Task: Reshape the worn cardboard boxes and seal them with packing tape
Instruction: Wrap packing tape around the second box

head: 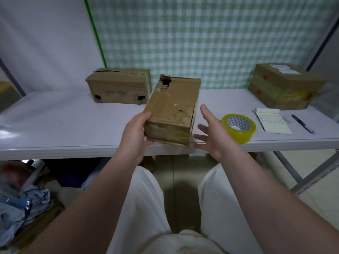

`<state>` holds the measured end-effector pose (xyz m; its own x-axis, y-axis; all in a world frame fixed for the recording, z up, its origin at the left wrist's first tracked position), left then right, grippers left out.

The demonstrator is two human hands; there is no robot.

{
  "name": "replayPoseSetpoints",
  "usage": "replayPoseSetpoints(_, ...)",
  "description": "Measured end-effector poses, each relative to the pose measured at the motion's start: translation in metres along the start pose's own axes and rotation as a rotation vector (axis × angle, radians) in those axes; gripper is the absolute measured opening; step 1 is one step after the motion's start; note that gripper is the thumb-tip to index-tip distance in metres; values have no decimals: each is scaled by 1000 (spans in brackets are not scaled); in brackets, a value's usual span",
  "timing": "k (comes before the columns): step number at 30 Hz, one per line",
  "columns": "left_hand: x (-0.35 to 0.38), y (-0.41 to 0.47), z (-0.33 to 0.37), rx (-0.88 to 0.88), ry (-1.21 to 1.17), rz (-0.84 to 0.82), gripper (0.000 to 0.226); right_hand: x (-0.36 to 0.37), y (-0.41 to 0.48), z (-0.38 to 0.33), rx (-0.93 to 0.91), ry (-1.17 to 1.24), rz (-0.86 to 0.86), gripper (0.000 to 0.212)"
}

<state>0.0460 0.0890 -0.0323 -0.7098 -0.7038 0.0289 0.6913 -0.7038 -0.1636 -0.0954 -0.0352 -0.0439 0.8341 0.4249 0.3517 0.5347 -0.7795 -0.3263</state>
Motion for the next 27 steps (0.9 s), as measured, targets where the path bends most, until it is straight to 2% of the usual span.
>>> replayPoseSetpoints(3,-5,8,3,-42,-45,3,18,-7,3,-11,40,52,-43,82)
replayPoseSetpoints(6,-4,13,2,-46,-44,-26,22,-2,4,-11,112,8,-164,75)
replayPoseSetpoints(9,-2,17,2,-59,15,-180,20,3,9,-10,105,-9,-183,73)
replayPoseSetpoints(11,-3,23,7,-49,168,-257,26,3,15,-13,43,-27,-159,69)
replayPoseSetpoints(14,-4,37,22,112,440,-134,59,-1,20,-28,-96,-144,-181,89)
replayPoseSetpoints(17,-1,45,53,370,543,-2,81,-1,22,-49,-211,-440,-268,102)
replayPoseSetpoints(19,-1,50,73,465,721,-131,93,2,20,-62,-252,-679,-357,107)
replayPoseSetpoints(21,-2,54,85,404,884,-411,97,5,18,-73,-278,-860,-435,106)
replayPoseSetpoints(23,-1,55,87,294,902,-630,88,9,14,-84,-305,-978,-495,101)
replayPoseSetpoints(25,0,55,83,272,832,-659,78,12,13,-91,-327,-1069,-530,99)
replayPoseSetpoints(27,0,55,75,305,781,-570,73,14,16,-91,-365,-1137,-498,94)
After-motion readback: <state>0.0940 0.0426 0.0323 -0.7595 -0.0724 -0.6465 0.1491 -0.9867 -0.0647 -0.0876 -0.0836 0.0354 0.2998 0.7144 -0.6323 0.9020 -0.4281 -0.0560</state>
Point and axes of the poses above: each hand's wrist, its own y-axis towards the middle knuckle, its own x-axis out of the palm, z = x × y, the point moved 1 cm from there along y, towards the middle knuckle, and after that the axes turned 13 degrees about y, right-handed, at the moved point
